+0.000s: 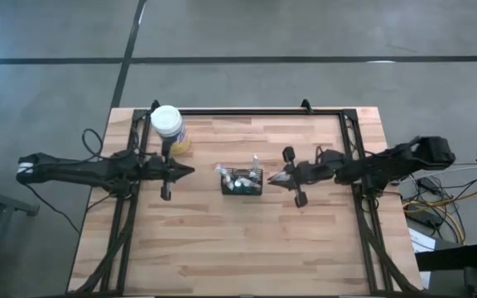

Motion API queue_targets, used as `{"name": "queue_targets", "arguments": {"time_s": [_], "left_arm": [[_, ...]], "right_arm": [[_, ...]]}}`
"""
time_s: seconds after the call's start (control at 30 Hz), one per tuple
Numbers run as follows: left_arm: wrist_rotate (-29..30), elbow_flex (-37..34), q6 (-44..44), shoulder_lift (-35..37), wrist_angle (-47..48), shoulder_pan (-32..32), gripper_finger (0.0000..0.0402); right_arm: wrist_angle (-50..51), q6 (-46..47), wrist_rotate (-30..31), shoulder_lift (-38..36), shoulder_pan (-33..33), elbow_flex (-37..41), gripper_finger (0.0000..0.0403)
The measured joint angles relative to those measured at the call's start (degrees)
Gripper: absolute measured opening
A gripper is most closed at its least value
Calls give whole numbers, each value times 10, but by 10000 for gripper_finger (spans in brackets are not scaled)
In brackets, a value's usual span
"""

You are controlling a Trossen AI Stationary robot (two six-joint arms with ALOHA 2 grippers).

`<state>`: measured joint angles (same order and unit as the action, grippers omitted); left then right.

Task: Pick & Place toothbrushing station
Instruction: Put the violet toothbrush into the mesh organizer

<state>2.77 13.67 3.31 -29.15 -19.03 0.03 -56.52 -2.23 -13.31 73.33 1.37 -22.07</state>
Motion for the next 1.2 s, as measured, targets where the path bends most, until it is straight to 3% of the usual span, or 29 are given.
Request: {"name": "queue_targets", "arguments": {"time_s": [0.27,0.4,0.63,1.2], "left_arm": [[2,0,2,-1,1,0,13],[2,0,2,-1,1,0,14],[2,0,1,-1,2,0,14],[0,-10,0,0,3,0,14]], "right_arm": [[-14,-7,76,121,6,-38,25],[-27,-5,85,164,9,-56,25],[-31,17,118,201,10,-57,26],[-71,51,116,272,9,-51,27]]}}
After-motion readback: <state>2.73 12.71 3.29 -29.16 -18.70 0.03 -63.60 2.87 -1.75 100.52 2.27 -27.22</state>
